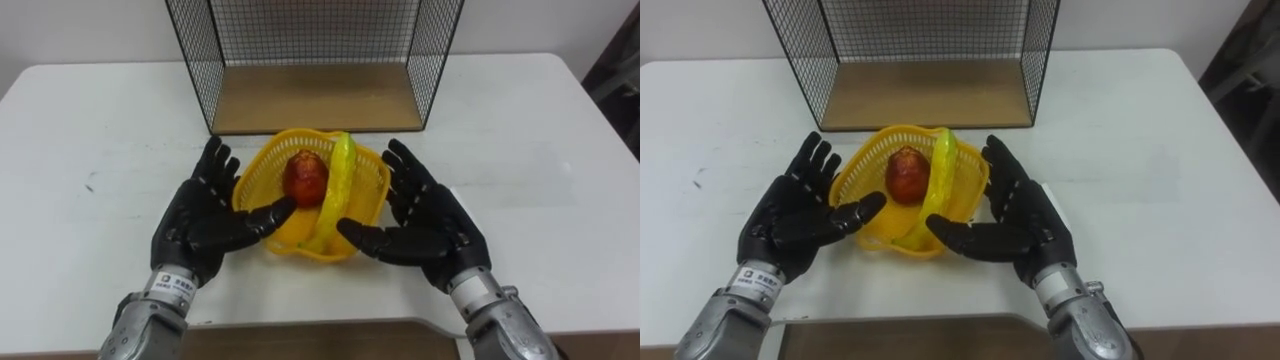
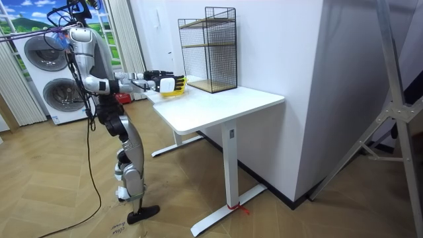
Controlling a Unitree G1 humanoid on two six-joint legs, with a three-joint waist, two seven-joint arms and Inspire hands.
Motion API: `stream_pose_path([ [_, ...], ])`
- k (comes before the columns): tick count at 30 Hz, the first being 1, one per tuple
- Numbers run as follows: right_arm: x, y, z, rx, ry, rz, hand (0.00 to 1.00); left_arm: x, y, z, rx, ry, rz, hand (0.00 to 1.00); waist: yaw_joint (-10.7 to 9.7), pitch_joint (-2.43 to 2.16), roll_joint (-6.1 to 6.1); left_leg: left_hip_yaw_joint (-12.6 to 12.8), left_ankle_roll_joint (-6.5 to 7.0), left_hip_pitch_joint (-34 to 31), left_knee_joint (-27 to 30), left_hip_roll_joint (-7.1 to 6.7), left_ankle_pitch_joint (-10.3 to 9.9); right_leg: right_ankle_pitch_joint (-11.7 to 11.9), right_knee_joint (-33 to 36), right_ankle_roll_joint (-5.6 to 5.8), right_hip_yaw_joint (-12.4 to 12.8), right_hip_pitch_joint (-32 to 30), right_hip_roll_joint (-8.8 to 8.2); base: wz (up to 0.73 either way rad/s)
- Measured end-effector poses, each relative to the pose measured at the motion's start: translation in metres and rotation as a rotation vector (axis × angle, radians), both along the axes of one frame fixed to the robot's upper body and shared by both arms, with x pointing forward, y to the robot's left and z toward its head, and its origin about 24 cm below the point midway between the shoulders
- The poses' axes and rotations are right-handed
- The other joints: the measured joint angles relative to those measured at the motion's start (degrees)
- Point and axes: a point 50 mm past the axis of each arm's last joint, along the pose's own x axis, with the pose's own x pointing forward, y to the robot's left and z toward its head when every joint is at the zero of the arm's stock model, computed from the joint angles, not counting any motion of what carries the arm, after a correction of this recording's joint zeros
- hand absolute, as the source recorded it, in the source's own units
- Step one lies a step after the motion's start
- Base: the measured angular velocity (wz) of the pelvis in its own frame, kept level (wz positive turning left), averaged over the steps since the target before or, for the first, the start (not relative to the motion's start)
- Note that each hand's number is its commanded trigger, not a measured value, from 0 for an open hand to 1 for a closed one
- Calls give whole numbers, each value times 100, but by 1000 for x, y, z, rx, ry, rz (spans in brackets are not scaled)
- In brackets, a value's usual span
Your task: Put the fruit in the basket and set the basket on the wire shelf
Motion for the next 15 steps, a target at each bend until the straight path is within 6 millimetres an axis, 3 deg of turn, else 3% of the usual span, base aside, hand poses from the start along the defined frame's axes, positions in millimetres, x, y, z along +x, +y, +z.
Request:
stream_pose_path([
  [15, 1, 0, -3, 0, 5, -12, 0, -1, -5, -1, -6, -2, -17, 0, 9, -17, -26, -11, 0, 9, 14, 0, 0, 0, 15, 0, 2, 9, -1, 0],
])
